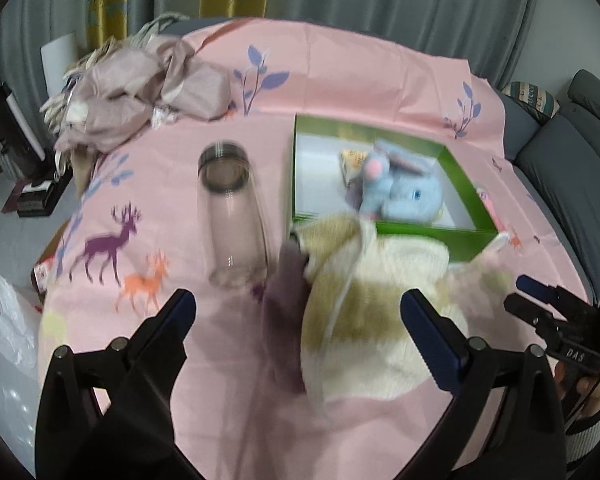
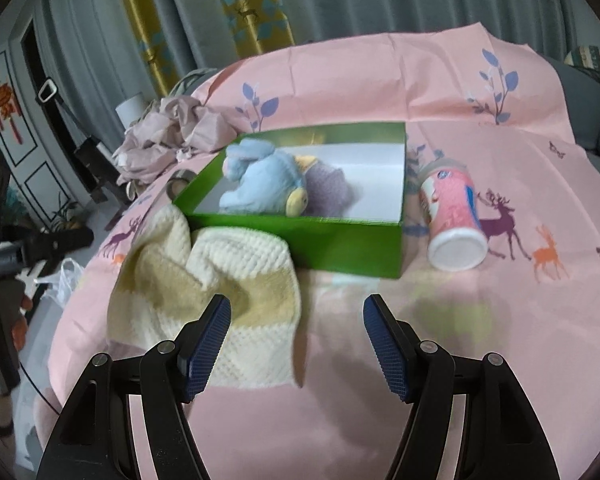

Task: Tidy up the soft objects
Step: 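Move the right gripper to the yellow towel edge and grasp it, then lift the yellow towel with the right gripper over the green box, then lower the yellow towel into the green box and open the right gripper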

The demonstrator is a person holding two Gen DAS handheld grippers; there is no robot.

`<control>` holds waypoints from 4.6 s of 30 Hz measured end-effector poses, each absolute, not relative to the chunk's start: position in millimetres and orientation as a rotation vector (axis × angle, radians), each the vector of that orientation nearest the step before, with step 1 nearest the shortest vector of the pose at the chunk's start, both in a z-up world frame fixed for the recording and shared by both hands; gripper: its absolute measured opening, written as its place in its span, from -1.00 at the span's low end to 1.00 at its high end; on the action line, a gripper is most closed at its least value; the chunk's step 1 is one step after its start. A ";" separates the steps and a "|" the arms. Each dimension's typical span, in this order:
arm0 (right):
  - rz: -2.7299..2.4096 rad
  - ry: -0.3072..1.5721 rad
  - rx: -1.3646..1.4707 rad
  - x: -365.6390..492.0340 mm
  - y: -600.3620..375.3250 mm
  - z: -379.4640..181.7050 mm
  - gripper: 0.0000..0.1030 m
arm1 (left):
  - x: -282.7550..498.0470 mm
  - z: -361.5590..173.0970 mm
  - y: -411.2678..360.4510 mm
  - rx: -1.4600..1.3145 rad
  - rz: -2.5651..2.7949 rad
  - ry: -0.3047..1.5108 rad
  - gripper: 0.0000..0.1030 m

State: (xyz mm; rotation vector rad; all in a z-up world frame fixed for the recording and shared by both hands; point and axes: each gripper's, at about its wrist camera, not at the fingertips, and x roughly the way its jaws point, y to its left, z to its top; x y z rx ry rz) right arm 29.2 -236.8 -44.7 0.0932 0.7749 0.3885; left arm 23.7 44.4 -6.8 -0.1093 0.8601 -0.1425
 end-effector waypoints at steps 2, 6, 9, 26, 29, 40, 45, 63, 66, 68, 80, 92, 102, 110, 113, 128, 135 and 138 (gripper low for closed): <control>0.391 0.788 0.087 27.7 -233.1 -51.0 0.36 | 16.6 -18.3 44.2 -0.135 -0.154 0.878 0.98; 0.404 0.819 0.078 25.3 -224.1 -66.5 0.36 | 7.5 -36.0 41.0 -0.181 -0.207 0.885 0.95; 0.421 0.845 0.079 25.0 -217.9 -77.7 0.36 | 8.0 -43.4 36.8 -0.189 -0.235 0.887 0.86; 0.447 0.862 0.066 40.9 -196.3 -103.1 0.31 | 26.9 -73.8 35.2 -0.305 -0.329 0.937 -0.21; 0.457 0.887 0.069 45.8 -192.2 -108.4 -0.08 | 30.6 -78.6 37.0 -0.335 -0.342 0.953 -0.46; 0.562 0.848 0.241 40.1 -201.6 -94.2 -0.84 | 23.9 -67.6 40.4 -0.448 -0.437 0.920 -0.91; 0.691 0.763 0.317 22.4 -202.3 -63.1 -0.84 | 8.6 -41.4 34.4 -0.447 -0.482 0.854 -0.91; 0.813 0.396 0.302 -6.0 -202.7 67.7 -0.84 | 6.4 89.1 20.3 -0.356 -0.616 0.574 -0.92; 0.779 0.356 0.281 -3.2 -205.7 88.0 -0.84 | 20.2 109.0 12.4 -0.311 -0.607 0.550 -0.92; 0.751 0.339 0.275 3.4 -207.6 98.0 -0.84 | 29.6 114.7 8.9 -0.308 -0.612 0.554 -0.92; 0.629 0.268 0.245 56.9 -217.3 131.3 -0.84 | 99.9 138.3 -24.5 -0.219 -0.564 0.552 -0.92; 0.557 0.323 0.267 140.2 -222.0 112.3 -0.84 | 183.2 122.1 -38.4 -0.198 -0.480 0.593 -0.92; 0.477 0.613 0.258 176.8 -219.9 11.6 -0.84 | 212.9 26.8 -37.9 -0.174 -0.387 0.839 -0.91; 0.434 0.752 0.249 182.1 -221.4 -25.3 -0.84 | 210.7 -3.2 -34.9 -0.153 -0.344 0.932 -0.78; 0.415 0.778 0.255 180.8 -222.6 -30.3 -0.73 | 207.4 -7.0 -32.5 -0.141 -0.311 0.941 0.06; 0.268 0.754 0.173 135.3 -237.2 -10.3 0.45 | 171.9 -1.1 -12.4 -0.172 -0.240 0.962 0.94; 0.206 0.704 0.034 103.4 -218.7 5.7 0.62 | 141.9 11.9 -8.0 -0.149 -0.222 0.936 0.98; 0.203 0.674 0.006 88.9 -211.9 13.3 0.62 | 129.3 17.5 -5.0 -0.151 -0.213 0.916 0.98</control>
